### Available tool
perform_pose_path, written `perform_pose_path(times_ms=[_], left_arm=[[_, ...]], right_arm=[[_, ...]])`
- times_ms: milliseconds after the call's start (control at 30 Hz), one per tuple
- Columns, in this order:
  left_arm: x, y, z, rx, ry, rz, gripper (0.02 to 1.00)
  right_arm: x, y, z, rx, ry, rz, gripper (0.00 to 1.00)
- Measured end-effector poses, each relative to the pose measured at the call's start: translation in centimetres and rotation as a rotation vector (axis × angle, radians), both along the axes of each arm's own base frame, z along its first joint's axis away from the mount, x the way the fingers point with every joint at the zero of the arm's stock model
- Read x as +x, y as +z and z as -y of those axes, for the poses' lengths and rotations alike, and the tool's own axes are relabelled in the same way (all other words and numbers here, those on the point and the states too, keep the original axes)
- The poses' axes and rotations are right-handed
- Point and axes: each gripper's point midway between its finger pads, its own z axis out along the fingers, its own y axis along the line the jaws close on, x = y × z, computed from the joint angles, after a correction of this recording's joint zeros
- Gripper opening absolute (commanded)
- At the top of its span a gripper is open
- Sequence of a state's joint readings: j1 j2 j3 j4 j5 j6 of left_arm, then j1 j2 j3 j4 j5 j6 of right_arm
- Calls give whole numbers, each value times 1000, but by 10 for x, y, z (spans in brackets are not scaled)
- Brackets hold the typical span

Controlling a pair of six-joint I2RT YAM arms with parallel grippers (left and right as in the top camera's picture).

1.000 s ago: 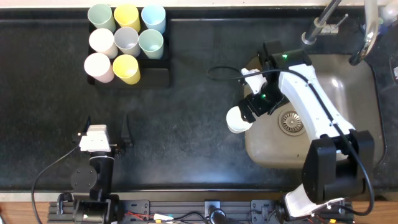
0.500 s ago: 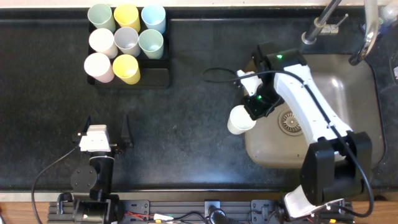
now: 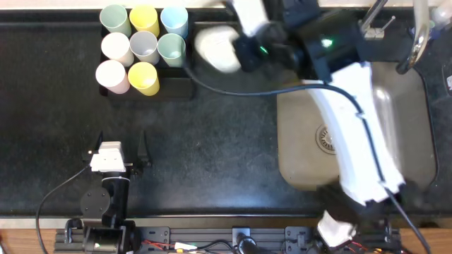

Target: Store Cups

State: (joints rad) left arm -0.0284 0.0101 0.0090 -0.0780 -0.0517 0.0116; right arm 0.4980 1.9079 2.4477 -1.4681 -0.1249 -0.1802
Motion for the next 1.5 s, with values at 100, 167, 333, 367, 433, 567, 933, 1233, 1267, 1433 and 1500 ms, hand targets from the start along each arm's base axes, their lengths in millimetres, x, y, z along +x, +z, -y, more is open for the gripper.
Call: perform_pose_path(times_ms=[100,167,333,367,433,567,933,1233,1267,1433,1500], left_arm=[[0,0,0,0,0,-1,998],[0,0,0,0,0,-1,998],[0,0,0,0,0,-1,998],[0,0,0,0,0,-1,998],[0,0,0,0,0,-1,998],[0,0,0,0,0,-2,998],[0,0,0,0,0,-1,998],[0,0,0,0,0,-2,998],[0,0,0,0,0,-1,998],[0,0,0,0,0,-1,998],[0,0,0,0,0,-1,998]], right_arm=[[26,2,-38,35,7,58,42],[36,-15,-54,22,10,45,45],[51,-88,-86,-92,24,-45,42],[51,-103,-92,-118,31,-64,45],[50,-121,-99,-154,42,-81,42],[40,-146,-115,-220,87,-104,42],[29,-193,-119,-329,115,-183,45],[32,-211,-117,-369,116,-196,45],[32,-212,-117,-370,117,-196,42],[33,-220,-116,-386,126,-207,42],[33,-228,-116,-397,130,-218,42]])
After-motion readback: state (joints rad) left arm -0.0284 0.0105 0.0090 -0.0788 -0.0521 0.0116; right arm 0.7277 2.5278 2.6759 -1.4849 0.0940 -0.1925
